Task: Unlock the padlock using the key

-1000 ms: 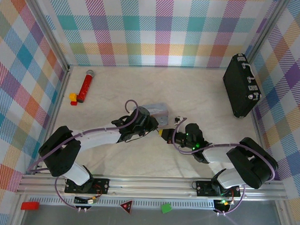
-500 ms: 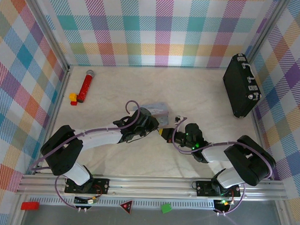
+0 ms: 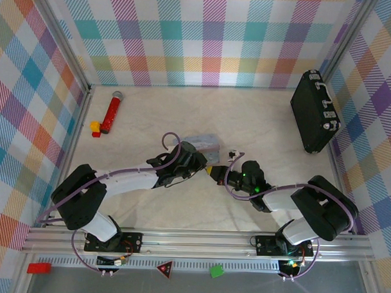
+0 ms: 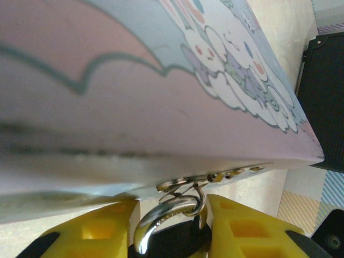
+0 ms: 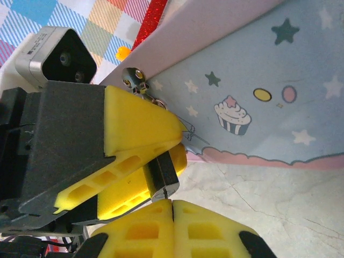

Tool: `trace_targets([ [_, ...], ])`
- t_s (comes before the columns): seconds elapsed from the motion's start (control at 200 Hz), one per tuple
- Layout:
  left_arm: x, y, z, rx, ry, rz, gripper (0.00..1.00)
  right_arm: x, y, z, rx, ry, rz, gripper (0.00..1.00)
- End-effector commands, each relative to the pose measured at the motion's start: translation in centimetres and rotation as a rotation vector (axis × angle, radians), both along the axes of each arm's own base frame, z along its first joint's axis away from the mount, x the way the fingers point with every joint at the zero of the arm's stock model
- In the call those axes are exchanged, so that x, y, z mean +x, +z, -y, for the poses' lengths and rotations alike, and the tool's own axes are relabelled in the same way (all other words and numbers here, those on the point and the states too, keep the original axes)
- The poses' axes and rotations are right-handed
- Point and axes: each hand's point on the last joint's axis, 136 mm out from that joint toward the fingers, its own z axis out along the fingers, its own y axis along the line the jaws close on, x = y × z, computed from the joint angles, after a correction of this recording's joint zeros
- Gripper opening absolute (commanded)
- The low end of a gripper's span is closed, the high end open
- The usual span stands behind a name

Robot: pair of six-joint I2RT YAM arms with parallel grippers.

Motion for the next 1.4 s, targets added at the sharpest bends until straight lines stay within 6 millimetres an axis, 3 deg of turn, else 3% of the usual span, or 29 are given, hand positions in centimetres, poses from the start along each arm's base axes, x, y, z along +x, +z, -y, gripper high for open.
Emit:
trace_targets([
  [0.0, -5.5, 2.8, 4.6, -0.15, -0.248, -0.045, 0.32, 2.4, 3.5, 0.1, 0.087, -0.083, 0.112, 0.0],
  [0.4, -5.0, 2.3, 4.3, -0.16, -0.228, -0.044, 0.32, 1.2, 1.3, -0.4, 0.074, -0.07, 0.039, 0.0],
  [0.635, -4.4, 2.9, 4.4, -0.208, -0.19, -0.042, 0.23, 0.7, 0.5, -0.7, 0.083, -0.069, 0.011, 0.0],
  [0.87, -3.5, 5.9, 5.2, -0.331, -0.126, -0.024, 0.14, 0.4, 1.3, -1.6, 0.125, -0.084, 0.055, 0.0],
  [1.095, -3.4, 6.5, 4.6, -0.399, -0.052, -0.032, 0.1, 1.5, 2.6, -1.4, 0.153, -0.137, 0.086, 0.0],
  [1.395, -4.2, 7.9, 5.4, -0.43, -0.086, -0.038, 0.1, 2.9, 3.5, -0.4, 0.119, -0.184, 0.117, 0.0],
])
